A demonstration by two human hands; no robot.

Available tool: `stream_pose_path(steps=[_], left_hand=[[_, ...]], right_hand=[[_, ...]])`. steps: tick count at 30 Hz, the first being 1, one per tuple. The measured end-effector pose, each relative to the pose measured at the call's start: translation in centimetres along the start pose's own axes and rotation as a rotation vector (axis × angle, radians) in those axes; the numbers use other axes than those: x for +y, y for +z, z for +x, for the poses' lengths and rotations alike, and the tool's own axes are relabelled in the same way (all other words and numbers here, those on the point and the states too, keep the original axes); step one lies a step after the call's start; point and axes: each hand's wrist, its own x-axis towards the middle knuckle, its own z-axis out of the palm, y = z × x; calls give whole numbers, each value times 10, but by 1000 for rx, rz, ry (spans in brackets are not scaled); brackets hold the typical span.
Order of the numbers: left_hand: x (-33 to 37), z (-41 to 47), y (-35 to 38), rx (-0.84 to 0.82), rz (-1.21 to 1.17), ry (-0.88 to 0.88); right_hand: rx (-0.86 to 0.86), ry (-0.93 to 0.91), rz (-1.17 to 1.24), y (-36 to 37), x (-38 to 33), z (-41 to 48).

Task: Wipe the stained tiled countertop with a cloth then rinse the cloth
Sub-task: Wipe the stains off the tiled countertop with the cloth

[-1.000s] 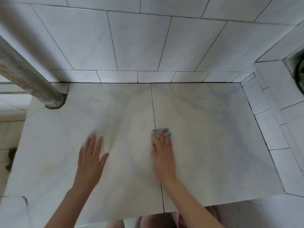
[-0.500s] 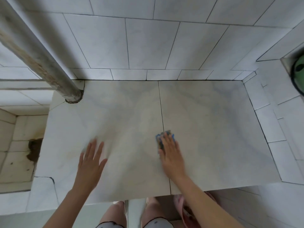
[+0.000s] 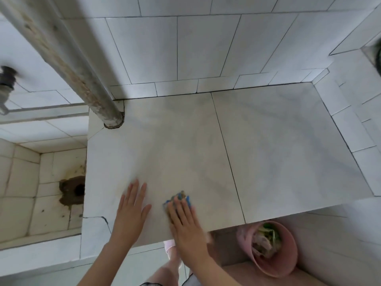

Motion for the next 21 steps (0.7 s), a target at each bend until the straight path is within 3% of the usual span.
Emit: stream_pose_path(steps=[4,10,15,19,21], left_hand=[[-10,-5,-2,2,24,44],[-10,-6,4,41,3,53],[-15,-13,2,40,-10,20],[-26,-25,3,50,-10,-11],[-31,-31,2,67,-6,-17]], right_hand=[[-29,-58,-57,-11,20,0],[103,329,-129,-46,116,-28],[198,513,-62,-35,82,-37],[91,364,100,1,1,-34],[107,171,83,15,-40,-26]])
